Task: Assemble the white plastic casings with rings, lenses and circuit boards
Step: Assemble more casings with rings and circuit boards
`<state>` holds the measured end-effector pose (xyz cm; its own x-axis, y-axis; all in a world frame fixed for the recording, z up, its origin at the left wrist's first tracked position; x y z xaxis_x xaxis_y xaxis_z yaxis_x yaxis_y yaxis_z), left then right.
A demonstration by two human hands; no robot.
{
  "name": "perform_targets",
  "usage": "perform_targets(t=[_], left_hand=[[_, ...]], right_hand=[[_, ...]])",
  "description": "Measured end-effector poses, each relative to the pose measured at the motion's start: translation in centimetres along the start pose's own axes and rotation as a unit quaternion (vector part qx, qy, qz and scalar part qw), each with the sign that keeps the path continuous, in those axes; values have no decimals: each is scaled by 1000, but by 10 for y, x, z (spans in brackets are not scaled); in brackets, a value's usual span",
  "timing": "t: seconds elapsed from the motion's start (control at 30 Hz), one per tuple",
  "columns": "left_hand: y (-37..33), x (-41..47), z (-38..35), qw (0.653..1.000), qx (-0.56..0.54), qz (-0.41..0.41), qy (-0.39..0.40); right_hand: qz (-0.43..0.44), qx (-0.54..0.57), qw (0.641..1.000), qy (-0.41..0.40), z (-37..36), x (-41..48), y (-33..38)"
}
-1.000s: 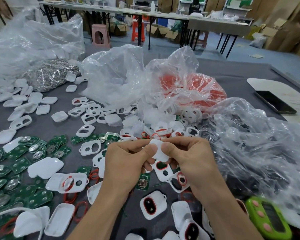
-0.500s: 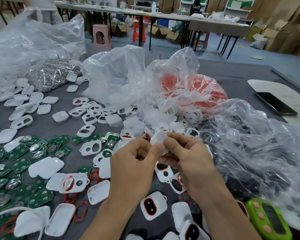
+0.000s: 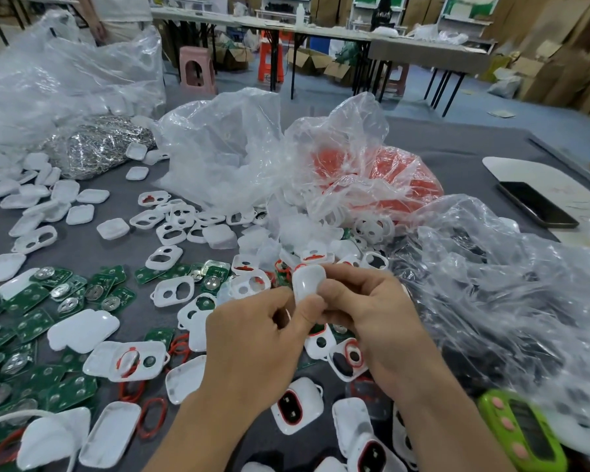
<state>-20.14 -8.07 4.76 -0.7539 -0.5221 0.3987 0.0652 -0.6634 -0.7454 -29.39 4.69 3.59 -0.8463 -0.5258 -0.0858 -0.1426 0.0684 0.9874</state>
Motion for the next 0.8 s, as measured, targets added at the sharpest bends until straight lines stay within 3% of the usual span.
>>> perform_targets(t=[0.4,0.53,0.8], left_hand=[[1,5,-6,992,-120,9,35],[3,3,-4,995,-94,4,35],[1,3,14,998,-28,-5,-55]], right_hand=[[-60,48,996,-36,1,0,-11],[-40,36,998,27,1,-3,0],[32,-67,997,23,-8,-4,6]])
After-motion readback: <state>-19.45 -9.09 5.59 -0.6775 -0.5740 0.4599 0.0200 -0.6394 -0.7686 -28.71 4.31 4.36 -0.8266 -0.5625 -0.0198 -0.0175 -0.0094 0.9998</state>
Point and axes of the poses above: each hand's wrist, its own x-axis towards the middle knuckle, its own z-axis out of the back of the hand, y = z × x, the point moved 8 cm from there along x, towards the middle knuckle, and after that the axes turned 2 degrees about z, right-handed, at the moved point
